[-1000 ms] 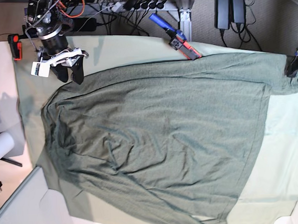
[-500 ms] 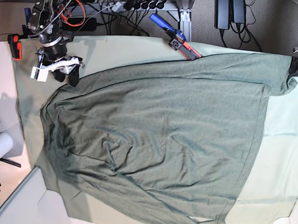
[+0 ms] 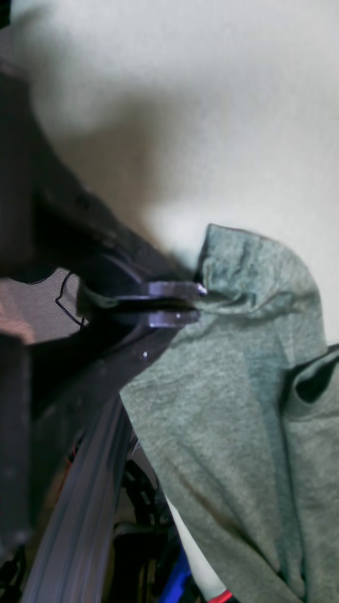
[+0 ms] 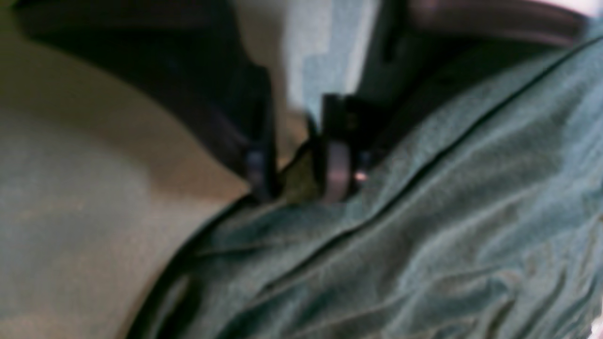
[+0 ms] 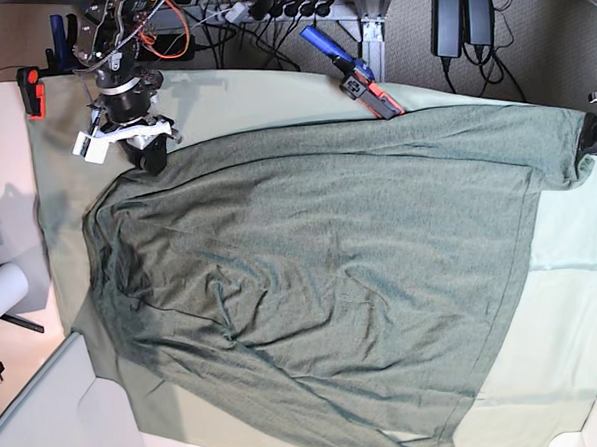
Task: Fold the T-shirt properly
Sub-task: 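Lower both grippers and pinch the shirt's shoulder corners, then drag the held shoulder corners outward to stretch the shirt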
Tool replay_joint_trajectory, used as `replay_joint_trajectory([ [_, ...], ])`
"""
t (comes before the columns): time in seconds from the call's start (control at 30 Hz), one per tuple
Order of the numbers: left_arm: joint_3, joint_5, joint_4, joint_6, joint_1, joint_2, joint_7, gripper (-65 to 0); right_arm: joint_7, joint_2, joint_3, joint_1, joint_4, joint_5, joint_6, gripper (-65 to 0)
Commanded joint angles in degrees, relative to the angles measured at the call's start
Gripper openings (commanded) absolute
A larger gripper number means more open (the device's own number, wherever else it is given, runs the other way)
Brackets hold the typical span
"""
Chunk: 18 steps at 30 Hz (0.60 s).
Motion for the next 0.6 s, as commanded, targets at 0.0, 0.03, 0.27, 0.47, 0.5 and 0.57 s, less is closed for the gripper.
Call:
replay_joint_trajectory([
  [0.0, -0.50, -0.76, 0.87, -1.15, -0.15, -1.09, -0.61, -65.0, -0.11, 0.28, 0.22, 0.13, 0.81, -0.22, 0.61, -57.9],
  [0.03, -0.50, -0.76, 0.87, -1.15, -0.15, -1.09, -0.61, -65.0, -0.09, 0.24, 0.22, 0.13, 0.85, -0.46, 0.61, -64.1],
  [0.27, -0.61, -2.99, 2.47, -1.15, -0.15, -1.11, 0.92, -65.0, -0.44, 0.17, 0.22, 0.07, 1.40, -0.66, 0.63, -65.0],
  [0.47, -1.01, -5.51, 8.59, -1.15, 0.90, -2.14, 4.94, -65.0, -3.78, 0.44, 0.46, -1.03, 5.99, -0.63, 0.66, -65.0],
  [0.5, -1.18, -5.51, 9.70, -1.15, 1.36, -2.67, 5.01, -65.0, -3.78, 0.52, 0.63, -1.55, 7.06, -0.63, 0.66, -65.0],
  [0.57, -1.99, -5.53, 11.76, -1.15, 2.47, -3.65, 5.05, -65.0, -3.78, 0.98, 1.14, -2.78, 9.16, -0.46, 0.66, -65.0],
])
